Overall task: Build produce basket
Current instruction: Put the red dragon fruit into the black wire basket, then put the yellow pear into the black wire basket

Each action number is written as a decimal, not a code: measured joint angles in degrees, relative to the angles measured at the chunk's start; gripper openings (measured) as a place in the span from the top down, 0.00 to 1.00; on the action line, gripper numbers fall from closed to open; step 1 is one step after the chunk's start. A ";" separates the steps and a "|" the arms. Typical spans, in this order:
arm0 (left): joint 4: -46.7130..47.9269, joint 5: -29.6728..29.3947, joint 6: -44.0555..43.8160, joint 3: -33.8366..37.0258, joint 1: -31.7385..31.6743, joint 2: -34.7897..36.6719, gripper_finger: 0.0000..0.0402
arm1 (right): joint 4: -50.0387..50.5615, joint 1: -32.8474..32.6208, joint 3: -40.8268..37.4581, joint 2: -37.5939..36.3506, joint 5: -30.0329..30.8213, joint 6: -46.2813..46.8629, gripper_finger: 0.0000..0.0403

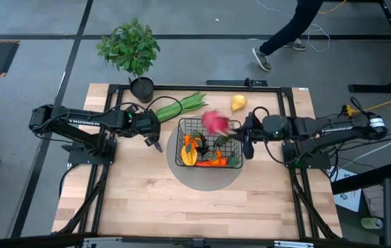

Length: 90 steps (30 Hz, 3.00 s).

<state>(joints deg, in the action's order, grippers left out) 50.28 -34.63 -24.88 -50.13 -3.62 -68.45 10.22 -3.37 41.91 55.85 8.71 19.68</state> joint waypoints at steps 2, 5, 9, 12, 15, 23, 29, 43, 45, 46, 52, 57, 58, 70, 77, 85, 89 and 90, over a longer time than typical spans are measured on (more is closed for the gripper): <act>0.00 0.00 -0.02 0.00 0.00 0.00 0.66 | 0.09 -0.35 0.00 0.47 -1.09 1.67 0.79; -0.01 0.00 -0.02 0.00 0.00 0.00 0.66 | -0.08 -0.32 0.00 1.69 -1.25 2.30 0.74; -0.21 0.00 -0.02 0.00 0.00 0.00 0.66 | -2.04 -0.22 0.00 3.95 -0.99 1.09 0.69; -0.23 -0.01 -0.02 0.00 0.00 0.00 0.66 | -3.36 -0.16 0.00 4.57 3.84 -0.32 0.68; -0.24 0.00 -0.02 0.00 0.00 0.00 0.66 | -3.70 0.52 0.00 4.31 17.68 -2.41 0.69; -0.24 -0.01 -0.01 0.00 0.00 0.00 0.66 | -3.01 7.54 0.22 3.96 48.33 -10.59 0.69; -0.86 0.00 -0.02 0.00 0.00 0.00 0.66 | -3.08 22.48 0.22 4.42 31.65 -4.01 0.69; -2.12 -0.26 0.17 0.00 -0.02 0.00 0.66 | -10.36 47.28 3.86 24.90 -2.73 2.59 0.69; -2.30 -0.28 1.47 0.00 -0.02 0.00 0.66 | -7.69 47.82 7.42 29.29 -6.39 2.52 0.69; -2.58 -0.28 2.42 0.00 -0.01 0.00 0.66 | -5.96 47.86 9.43 31.53 -8.08 2.41 0.69; -4.26 -0.26 4.53 0.00 0.00 0.00 0.66 | 14.12 47.75 21.11 41.00 -11.94 -1.98 0.69; -4.28 -0.26 4.68 0.00 0.00 0.00 0.66 | 31.28 47.69 26.93 42.69 -7.91 -1.80 0.69; -4.28 -0.26 4.68 0.00 0.00 0.00 0.66 | 33.54 47.35 27.43 42.32 -7.18 -1.75 0.69; -4.46 -0.23 4.63 0.00 0.02 0.00 0.66 | 69.31 37.88 28.09 35.15 4.69 8.74 0.69; -4.53 -0.22 4.44 0.00 0.01 0.00 0.66 | 53.61 35.29 28.09 31.34 18.57 6.67 0.69; -4.70 -0.20 4.48 0.00 0.00 0.00 0.66 | 39.85 44.68 25.48 37.36 10.65 6.75 0.69; -4.72 -0.20 4.50 0.00 0.00 0.00 0.66 | 30.67 45.15 20.80 41.66 9.30 0.44 0.69; -4.70 -0.20 4.50 0.00 0.00 0.00 0.66 | 30.00 45.15 19.97 42.54 9.50 -1.42 0.69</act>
<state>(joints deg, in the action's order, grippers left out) 45.58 -34.83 -20.38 -50.13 -3.62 -68.45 40.22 41.78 61.88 98.40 18.21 18.26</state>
